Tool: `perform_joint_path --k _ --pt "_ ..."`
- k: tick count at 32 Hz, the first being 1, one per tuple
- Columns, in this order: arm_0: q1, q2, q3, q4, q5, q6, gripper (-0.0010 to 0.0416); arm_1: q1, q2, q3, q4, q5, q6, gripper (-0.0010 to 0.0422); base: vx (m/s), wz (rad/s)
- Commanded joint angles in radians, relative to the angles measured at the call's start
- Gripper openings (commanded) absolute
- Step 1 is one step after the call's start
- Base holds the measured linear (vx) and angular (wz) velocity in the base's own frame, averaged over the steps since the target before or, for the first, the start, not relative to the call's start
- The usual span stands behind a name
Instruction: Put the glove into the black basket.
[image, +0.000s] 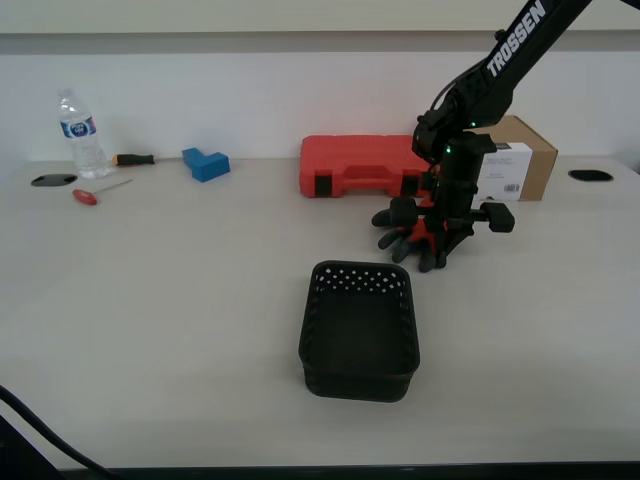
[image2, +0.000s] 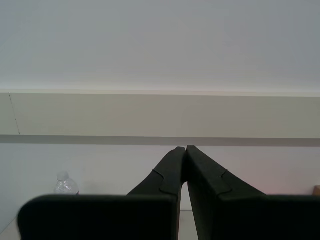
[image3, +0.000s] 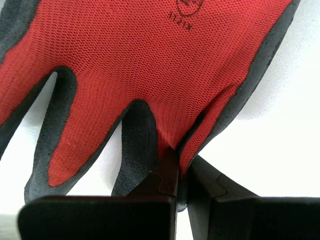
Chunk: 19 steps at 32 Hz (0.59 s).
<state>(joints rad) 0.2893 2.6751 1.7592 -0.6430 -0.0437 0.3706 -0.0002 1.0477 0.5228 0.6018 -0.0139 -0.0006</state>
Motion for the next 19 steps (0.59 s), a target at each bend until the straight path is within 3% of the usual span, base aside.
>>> perform_joint_path --k 1,7,10,19 --pt "0.000 -0.006 0.010 -0.002 0.010 -0.010 -0.0002 0.000 0.000 0.001 0.006 0.000 0.001 0.0000 0.000 0.000" --pt "0.000 -0.142 0.043 -0.019 0.007 -0.065 -0.0002 0.000 0.000 0.000 0.004 0.000 0.001 0.0000 0.000 0.000" --pt "0.004 -0.227 0.042 -0.037 -0.012 -0.082 -0.0002 0.000 0.000 0.001 0.005 0.000 0.001 0.0000 0.000 0.000" --pt "0.064 -0.470 0.038 -0.101 -0.011 -0.113 -0.0002 0.000 0.000 0.001 0.002 0.000 0.001 0.0000 0.000 0.000"
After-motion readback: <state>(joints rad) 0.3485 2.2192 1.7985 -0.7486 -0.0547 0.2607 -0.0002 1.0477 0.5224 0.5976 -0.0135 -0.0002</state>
